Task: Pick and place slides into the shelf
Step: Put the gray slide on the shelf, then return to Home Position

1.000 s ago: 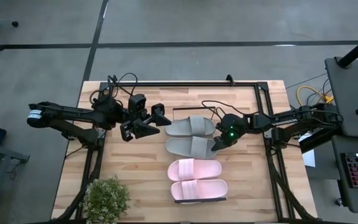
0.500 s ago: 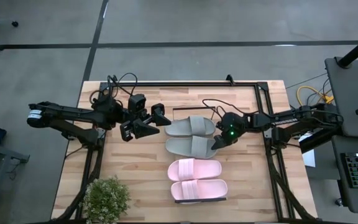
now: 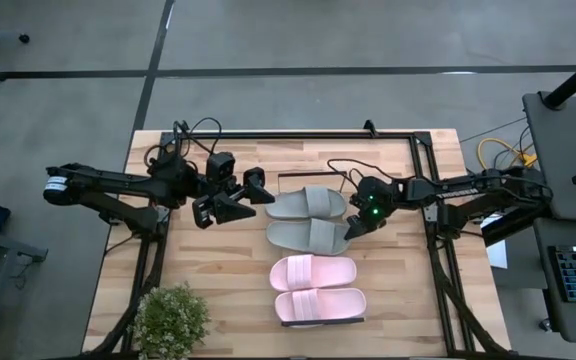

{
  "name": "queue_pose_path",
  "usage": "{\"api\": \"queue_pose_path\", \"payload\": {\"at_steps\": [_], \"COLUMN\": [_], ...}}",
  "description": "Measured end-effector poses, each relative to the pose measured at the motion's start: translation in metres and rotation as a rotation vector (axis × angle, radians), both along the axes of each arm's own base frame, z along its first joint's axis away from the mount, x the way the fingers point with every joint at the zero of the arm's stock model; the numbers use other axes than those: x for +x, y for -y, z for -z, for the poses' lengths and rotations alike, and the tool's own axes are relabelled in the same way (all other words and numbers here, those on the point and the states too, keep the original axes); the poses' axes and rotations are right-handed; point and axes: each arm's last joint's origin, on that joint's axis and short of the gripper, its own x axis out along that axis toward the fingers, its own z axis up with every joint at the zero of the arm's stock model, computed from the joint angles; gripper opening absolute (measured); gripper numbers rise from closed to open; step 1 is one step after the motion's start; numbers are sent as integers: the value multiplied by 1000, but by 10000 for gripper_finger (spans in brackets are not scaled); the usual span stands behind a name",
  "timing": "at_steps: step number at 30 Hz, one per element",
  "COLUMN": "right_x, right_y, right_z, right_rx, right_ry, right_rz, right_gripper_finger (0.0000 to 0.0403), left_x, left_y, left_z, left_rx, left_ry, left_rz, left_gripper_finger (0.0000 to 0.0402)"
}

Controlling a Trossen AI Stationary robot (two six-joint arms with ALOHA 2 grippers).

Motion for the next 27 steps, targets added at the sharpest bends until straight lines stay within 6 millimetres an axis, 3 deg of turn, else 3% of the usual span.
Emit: {"api": "queue_pose_path", "payload": {"at_steps": [7, 15, 21, 27], "right_x": [9, 5, 3, 2], "right_y": [11, 26, 34, 36], "right_z": [-19, -44, -64, -96], "right_rx": [-43, -131, -219, -356], "right_ry": [33, -101, -81, 90], "right_rz": [-3, -59, -42, 29], "right_gripper_finger": [164, 164, 164, 164], "left_x": [1, -9, -34, -59], "left_y": [-1, -8, -9, -13], "left_z": [2, 3, -6, -2], "left_rx": [28, 56, 95, 107], "left_ry": [-21, -115, -114, -242], "left_rz": [15, -32, -82, -220], "left_gripper_finger": [254, 254, 254, 254]}}
